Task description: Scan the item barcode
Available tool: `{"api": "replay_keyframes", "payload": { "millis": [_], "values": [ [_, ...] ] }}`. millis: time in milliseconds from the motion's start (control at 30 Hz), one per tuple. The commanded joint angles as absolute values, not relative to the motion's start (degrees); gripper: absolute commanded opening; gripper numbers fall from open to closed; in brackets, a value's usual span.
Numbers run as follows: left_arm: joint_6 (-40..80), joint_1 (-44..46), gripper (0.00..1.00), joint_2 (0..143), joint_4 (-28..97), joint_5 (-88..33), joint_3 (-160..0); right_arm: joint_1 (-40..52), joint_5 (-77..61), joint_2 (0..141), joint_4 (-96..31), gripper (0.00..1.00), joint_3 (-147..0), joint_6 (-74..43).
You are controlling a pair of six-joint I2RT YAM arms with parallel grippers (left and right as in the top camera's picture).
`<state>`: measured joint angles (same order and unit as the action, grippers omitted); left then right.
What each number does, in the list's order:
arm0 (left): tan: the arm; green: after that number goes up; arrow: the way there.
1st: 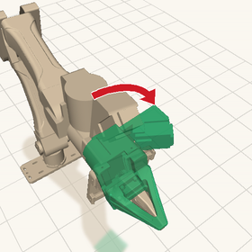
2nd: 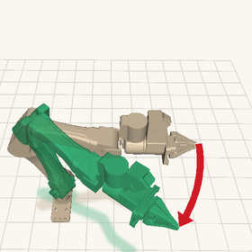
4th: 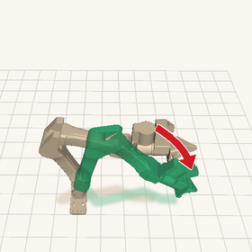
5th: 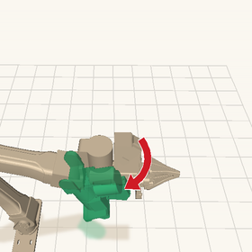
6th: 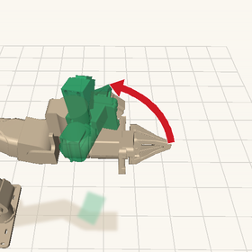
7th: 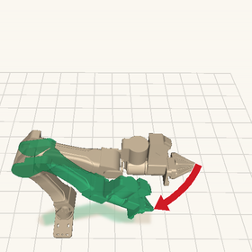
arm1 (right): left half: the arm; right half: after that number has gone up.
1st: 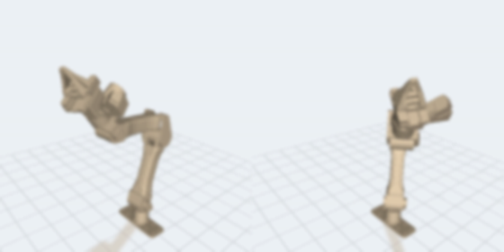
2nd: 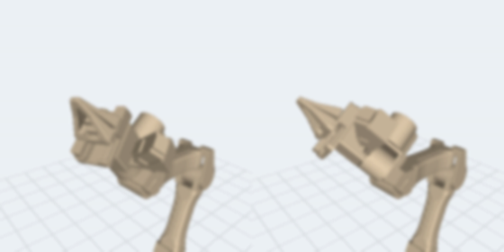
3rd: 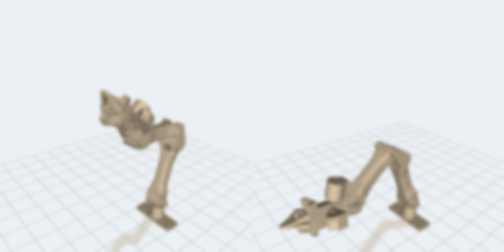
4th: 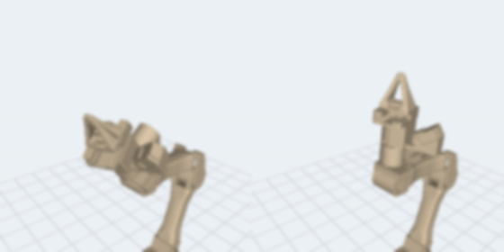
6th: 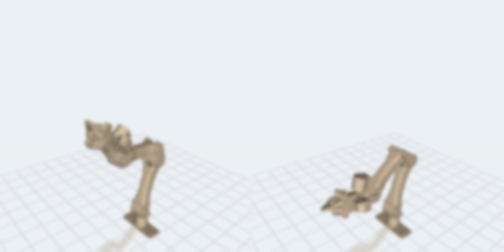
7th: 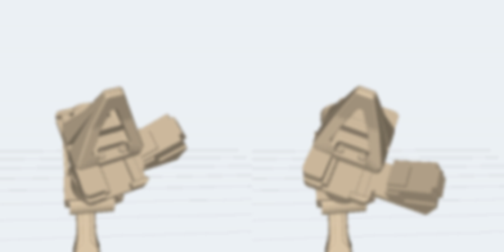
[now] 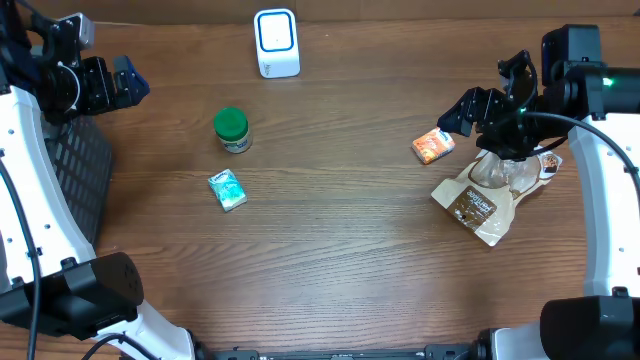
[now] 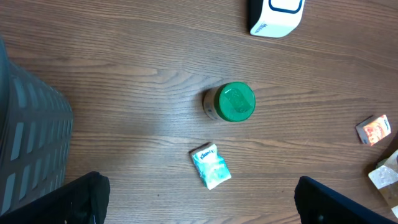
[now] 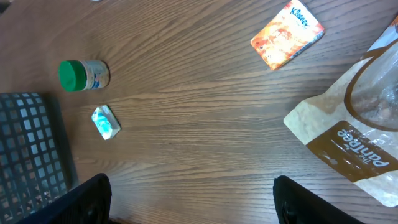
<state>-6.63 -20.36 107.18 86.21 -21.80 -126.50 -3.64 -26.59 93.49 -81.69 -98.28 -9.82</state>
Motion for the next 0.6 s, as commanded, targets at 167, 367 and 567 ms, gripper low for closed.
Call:
{"api": "replay_keyframes", "payload": {
  "millis": [167,367,567],
  "values": [
    [-7.7,-20.6,1.00,106.0,86.3,-21.8,-127.7,0.1,-25.2,93.0,-81.3,0.81,-99.1,-8.9],
    [-7.7,-20.6,1.00,106.0,86.3,-21.8,-127.7,1.9,-24.0,93.0,-81.2,0.82,-99.1,-8.9],
    [-7.7,-20.6,1.00,106.0,86.3,-21.8,-127.7,2.2,-24.1,93.0,-81.1,0.82,-99.1,-8.9]
  ]
}}
